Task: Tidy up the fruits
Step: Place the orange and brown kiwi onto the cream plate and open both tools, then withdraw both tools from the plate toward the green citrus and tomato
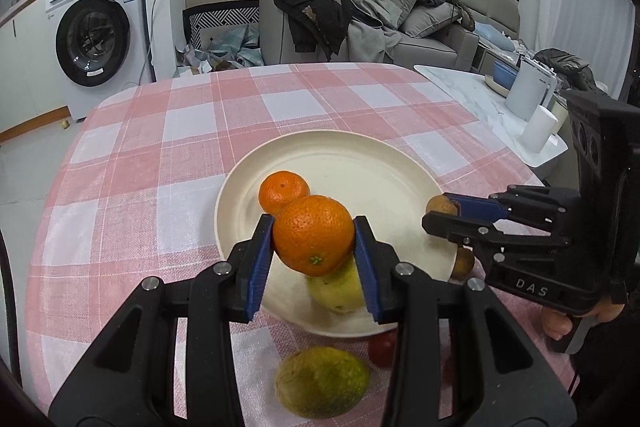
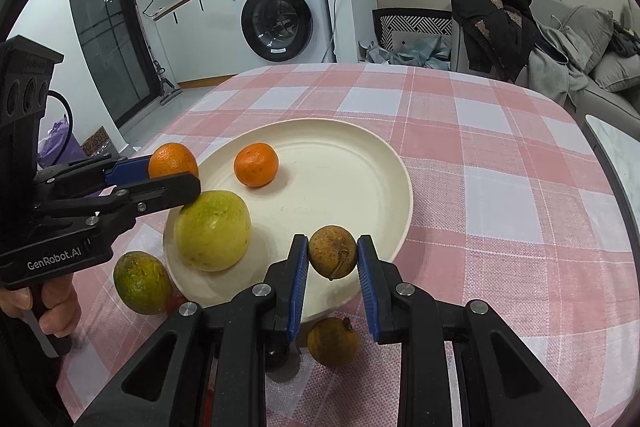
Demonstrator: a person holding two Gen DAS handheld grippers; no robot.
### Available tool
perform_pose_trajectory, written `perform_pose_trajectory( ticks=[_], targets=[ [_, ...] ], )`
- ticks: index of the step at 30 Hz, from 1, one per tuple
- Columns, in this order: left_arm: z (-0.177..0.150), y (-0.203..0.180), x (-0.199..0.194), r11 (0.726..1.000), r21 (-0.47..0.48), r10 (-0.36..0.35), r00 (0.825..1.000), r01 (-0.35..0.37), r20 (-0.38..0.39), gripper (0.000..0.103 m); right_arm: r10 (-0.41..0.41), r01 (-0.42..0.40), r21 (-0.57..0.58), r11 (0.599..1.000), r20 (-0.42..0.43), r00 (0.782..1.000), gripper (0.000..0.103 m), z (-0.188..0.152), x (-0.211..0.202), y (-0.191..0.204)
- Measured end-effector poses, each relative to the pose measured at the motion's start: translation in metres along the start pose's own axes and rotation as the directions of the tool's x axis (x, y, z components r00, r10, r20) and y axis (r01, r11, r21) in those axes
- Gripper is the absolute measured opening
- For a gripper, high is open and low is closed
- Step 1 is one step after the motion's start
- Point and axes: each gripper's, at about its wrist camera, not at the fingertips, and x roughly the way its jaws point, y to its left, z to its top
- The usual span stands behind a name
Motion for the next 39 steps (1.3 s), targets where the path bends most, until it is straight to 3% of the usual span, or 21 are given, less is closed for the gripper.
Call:
perform_pose_trajectory(
  ticks=[9, 15, 18, 19, 20, 21, 23, 27, 28, 39],
  targets=[
    [0.002, 0.015, 0.008, 0.999, -0.043, 0.019, 1.000, -0.020, -0.009, 0.036, -0.008, 0.008, -0.003, 1.000, -0.006, 1.000, 0.028, 0.000, 0.004, 0.001],
    [-0.003, 0.013, 0.002, 0.999, -0.002, 0.054, 0.999, -0.054, 0.001, 0.042, -0.013, 0.013, 0.007, 1.000, 0.028, 1.000, 0.045, -0.001, -0.005, -0.002],
    [-0.010, 0.012, -0.007, 0.998, 0.018, 0.061, 0.998, -0.061, 0.010, 0.064, -0.039, 0.040, -0.008, 0.999, 0.051, 0.998, 0.053, -0.002, -0.013, -0.001],
    [-0.014, 0.011, -0.011, 0.997, 0.022, 0.073, 0.997, -0.074, 0.016, 0.077, -0.047, 0.047, -0.010, 0.999, 0.059, 0.997, 0.055, -0.003, -0.016, -0.001],
    [-0.017, 0.011, -0.015, 0.996, 0.026, 0.082, 0.996, -0.083, 0.026, 0.082, -0.047, 0.048, -0.013, 0.999, 0.066, 0.997, 0.064, -0.004, -0.019, -0.002],
    [-0.020, 0.010, -0.020, 0.996, 0.031, 0.086, 0.996, -0.087, 0.037, 0.082, -0.046, 0.048, -0.017, 0.999, 0.073, 0.996, 0.076, -0.006, -0.022, -0.002],
    [-0.027, 0.010, -0.028, 0.995, 0.041, 0.087, 0.995, -0.089, 0.040, 0.087, -0.053, 0.056, -0.027, 0.998, 0.090, 0.995, 0.089, -0.008, -0.028, -0.001],
    [-0.039, 0.009, -0.044, 0.994, 0.042, 0.102, 0.993, -0.105, 0.057, 0.096, -0.079, 0.082, -0.022, 0.996, 0.104, 0.991, 0.103, -0.011, -0.037, -0.002],
    [-0.042, 0.008, -0.048, 0.994, 0.041, 0.102, 0.993, -0.105, 0.062, 0.102, -0.078, 0.081, -0.019, 0.997, 0.108, 0.991, 0.103, -0.012, -0.040, -0.003],
    [-0.066, -0.006, -0.080, 0.993, 0.043, 0.107, 0.990, -0.111, 0.089, 0.102, -0.087, 0.089, -0.033, 0.995, 0.053, 0.995, 0.103, -0.027, -0.048, 0.000]
  ],
)
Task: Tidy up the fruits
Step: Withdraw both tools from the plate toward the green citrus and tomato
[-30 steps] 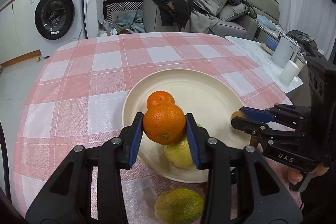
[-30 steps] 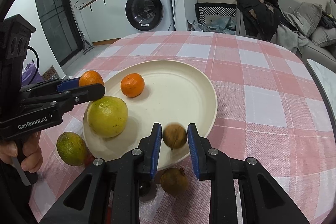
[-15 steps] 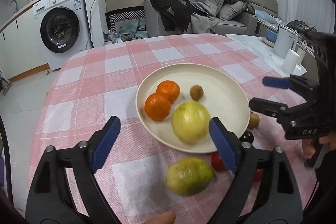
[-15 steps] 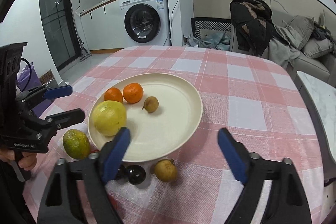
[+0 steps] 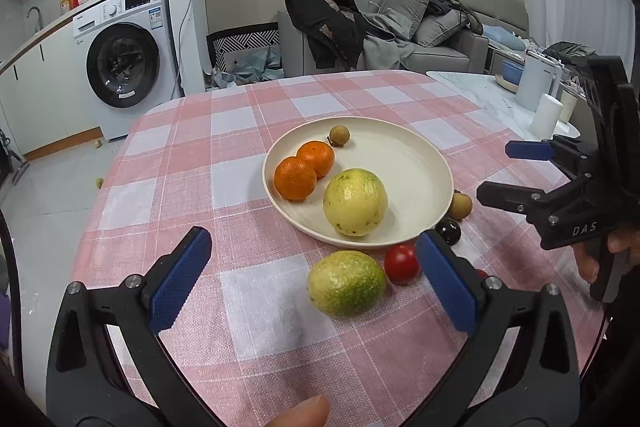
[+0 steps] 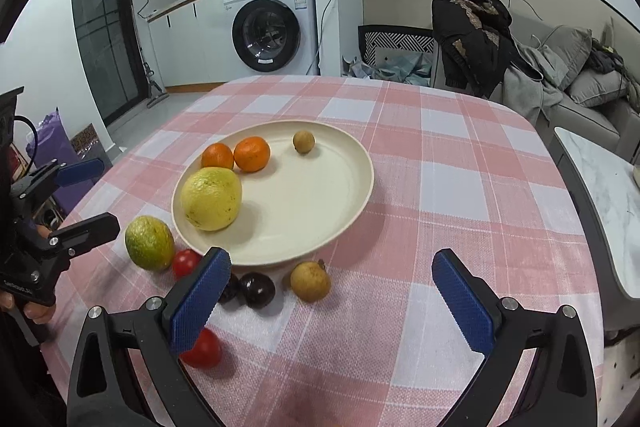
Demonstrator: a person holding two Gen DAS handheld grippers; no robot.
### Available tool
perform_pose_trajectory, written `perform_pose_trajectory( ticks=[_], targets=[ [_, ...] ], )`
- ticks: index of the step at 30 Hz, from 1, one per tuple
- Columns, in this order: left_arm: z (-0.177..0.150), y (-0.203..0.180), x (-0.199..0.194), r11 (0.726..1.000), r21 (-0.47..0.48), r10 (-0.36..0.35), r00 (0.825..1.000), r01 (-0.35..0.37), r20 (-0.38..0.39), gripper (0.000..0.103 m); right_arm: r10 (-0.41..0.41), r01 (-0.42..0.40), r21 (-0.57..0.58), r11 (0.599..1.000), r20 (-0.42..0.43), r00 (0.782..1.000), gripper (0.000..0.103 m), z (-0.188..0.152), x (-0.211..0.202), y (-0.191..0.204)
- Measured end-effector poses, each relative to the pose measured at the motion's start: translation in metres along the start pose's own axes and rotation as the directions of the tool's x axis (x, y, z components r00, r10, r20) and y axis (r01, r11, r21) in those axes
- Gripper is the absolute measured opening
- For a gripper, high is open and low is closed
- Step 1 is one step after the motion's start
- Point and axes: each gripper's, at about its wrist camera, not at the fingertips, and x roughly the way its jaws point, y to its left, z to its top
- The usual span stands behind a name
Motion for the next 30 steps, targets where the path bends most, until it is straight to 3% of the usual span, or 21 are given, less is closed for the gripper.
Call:
perform_pose_trajectory(
  ticks=[30],
  targets=[
    [-0.018, -0.006, 0.014, 1.000, -0.004, 0.000, 0.998, 0.000, -0.067, 0.102, 0.042, -0.048, -0.109, 0.993, -0.063, 0.997, 0.103, -0.023, -0.014, 0.040]
  ],
)
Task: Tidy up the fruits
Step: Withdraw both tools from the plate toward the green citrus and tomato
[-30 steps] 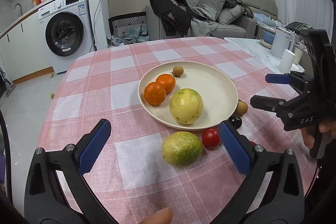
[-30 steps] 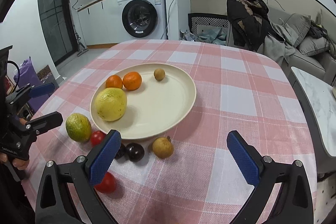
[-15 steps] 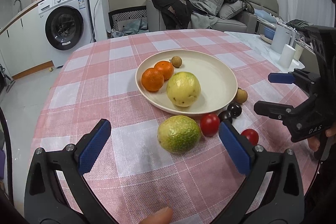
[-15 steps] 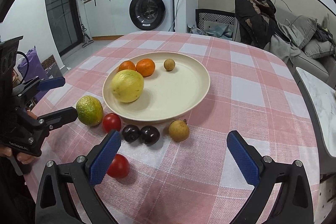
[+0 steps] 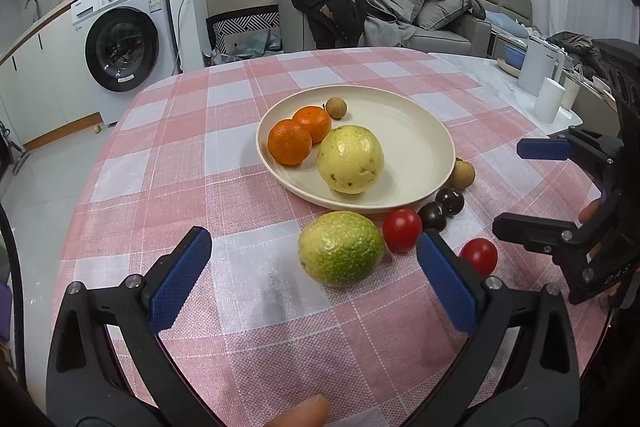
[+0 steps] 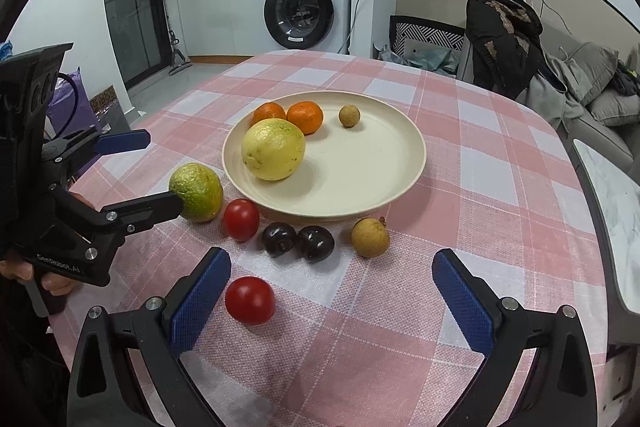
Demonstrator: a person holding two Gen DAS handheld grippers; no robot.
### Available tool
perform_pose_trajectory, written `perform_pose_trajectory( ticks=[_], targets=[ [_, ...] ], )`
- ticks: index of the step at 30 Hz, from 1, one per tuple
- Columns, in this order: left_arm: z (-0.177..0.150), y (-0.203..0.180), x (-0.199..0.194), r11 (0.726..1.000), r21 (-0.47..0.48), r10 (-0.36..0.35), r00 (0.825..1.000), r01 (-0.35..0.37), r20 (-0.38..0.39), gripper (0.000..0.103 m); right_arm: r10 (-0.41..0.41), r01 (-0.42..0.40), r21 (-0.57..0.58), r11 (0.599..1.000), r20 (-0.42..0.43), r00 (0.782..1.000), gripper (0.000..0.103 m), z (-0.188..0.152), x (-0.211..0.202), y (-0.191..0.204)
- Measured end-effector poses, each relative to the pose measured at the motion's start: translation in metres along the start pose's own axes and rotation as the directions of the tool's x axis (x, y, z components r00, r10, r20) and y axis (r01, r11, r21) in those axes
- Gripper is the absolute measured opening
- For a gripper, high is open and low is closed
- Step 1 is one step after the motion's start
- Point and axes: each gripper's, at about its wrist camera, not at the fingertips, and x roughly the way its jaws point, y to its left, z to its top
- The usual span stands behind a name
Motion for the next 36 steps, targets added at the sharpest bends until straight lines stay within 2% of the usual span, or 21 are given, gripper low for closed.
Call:
perform_pose_trajectory(
  ticks=[14, 22, 32, 34, 36],
  targets=[
    [0.000, 0.003, 0.003, 1.000, 0.001, 0.014, 1.000, -0.014, -0.024, 0.102, 0.011, -0.012, -0.026, 1.000, -0.034, 0.999, 0.103, -0.002, 0.006, 0.004],
    [-0.003, 0.006, 0.013, 1.000, -0.006, 0.025, 0.998, -0.026, -0.055, 0.102, 0.046, -0.053, -0.085, 0.995, -0.086, 0.995, 0.103, -0.010, 0.018, 0.018],
    [-0.007, 0.003, 0.023, 1.000, 0.000, 0.015, 0.996, -0.015, -0.091, 0.102, 0.102, -0.115, -0.101, 0.988, -0.125, 0.987, 0.102, -0.017, 0.022, 0.026],
    [-0.008, 0.003, 0.024, 1.000, 0.000, 0.013, 0.995, -0.013, -0.098, 0.102, 0.119, -0.133, -0.099, 0.986, -0.131, 0.984, 0.097, -0.017, 0.023, 0.026],
    [-0.008, 0.002, 0.026, 1.000, 0.000, 0.011, 0.995, -0.011, -0.100, 0.102, 0.137, -0.151, -0.097, 0.984, -0.139, 0.981, 0.083, -0.018, 0.023, 0.027]
  ],
)
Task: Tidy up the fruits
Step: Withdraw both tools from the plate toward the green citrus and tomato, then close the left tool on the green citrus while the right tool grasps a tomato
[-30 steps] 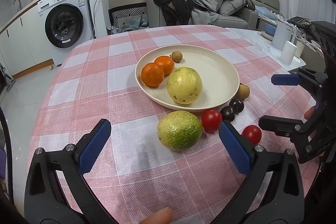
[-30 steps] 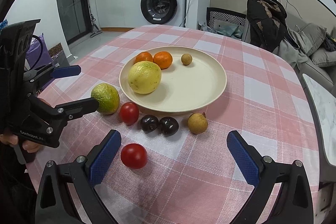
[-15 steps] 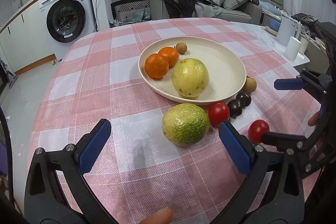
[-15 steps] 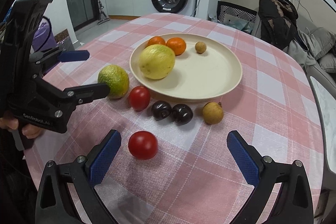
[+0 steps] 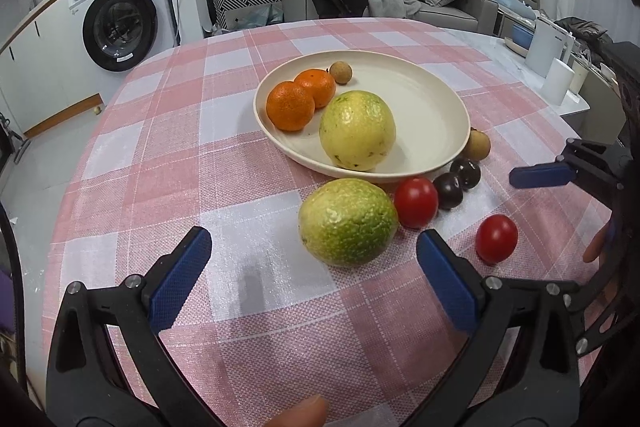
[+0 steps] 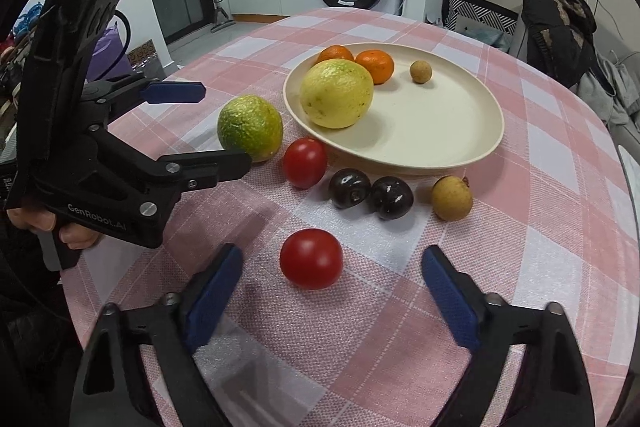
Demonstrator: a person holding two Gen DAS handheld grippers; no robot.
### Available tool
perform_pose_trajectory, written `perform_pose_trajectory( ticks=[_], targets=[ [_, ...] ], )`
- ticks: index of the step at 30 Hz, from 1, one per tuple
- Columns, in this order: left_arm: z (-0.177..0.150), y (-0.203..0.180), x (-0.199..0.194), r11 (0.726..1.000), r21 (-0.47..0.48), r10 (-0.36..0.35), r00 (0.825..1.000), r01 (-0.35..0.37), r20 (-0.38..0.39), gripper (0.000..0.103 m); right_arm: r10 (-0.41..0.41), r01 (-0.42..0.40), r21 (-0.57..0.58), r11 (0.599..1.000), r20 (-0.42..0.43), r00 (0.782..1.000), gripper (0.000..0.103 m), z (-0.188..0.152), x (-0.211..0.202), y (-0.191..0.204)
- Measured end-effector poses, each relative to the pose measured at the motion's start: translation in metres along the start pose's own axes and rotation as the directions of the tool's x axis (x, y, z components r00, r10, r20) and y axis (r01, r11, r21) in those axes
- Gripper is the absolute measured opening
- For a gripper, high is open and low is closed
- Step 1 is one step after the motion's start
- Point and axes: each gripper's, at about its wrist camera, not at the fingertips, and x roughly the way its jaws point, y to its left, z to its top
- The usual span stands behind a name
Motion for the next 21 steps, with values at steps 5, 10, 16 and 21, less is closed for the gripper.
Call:
perform_pose_trajectory(
  ticks=[5, 10, 16, 21],
  targets=[
    [0.001, 0.000, 0.002, 1.000, -0.003, -0.009, 1.000, 0.009, -0.006, 0.101, 0.027, -0.027, -0.007, 1.000, -0.014, 1.000, 0.071, -0.001, 0.003, 0.003],
    [0.001, 0.002, 0.004, 0.999, -0.014, -0.034, 0.999, 0.034, -0.017, 0.087, 0.039, -0.039, -0.006, 0.999, -0.022, 0.999, 0.062, -0.003, 0.004, 0.005],
    [0.001, 0.000, 0.008, 0.998, -0.011, -0.059, 0.998, 0.058, -0.029, 0.071, 0.040, -0.040, 0.004, 0.999, -0.018, 0.999, 0.055, -0.003, 0.003, 0.003],
    [0.002, -0.002, 0.014, 0.995, -0.013, -0.104, 0.993, 0.103, -0.047, 0.054, 0.046, -0.046, -0.001, 0.999, -0.017, 0.999, 0.055, -0.002, 0.003, 0.003]
  ],
)
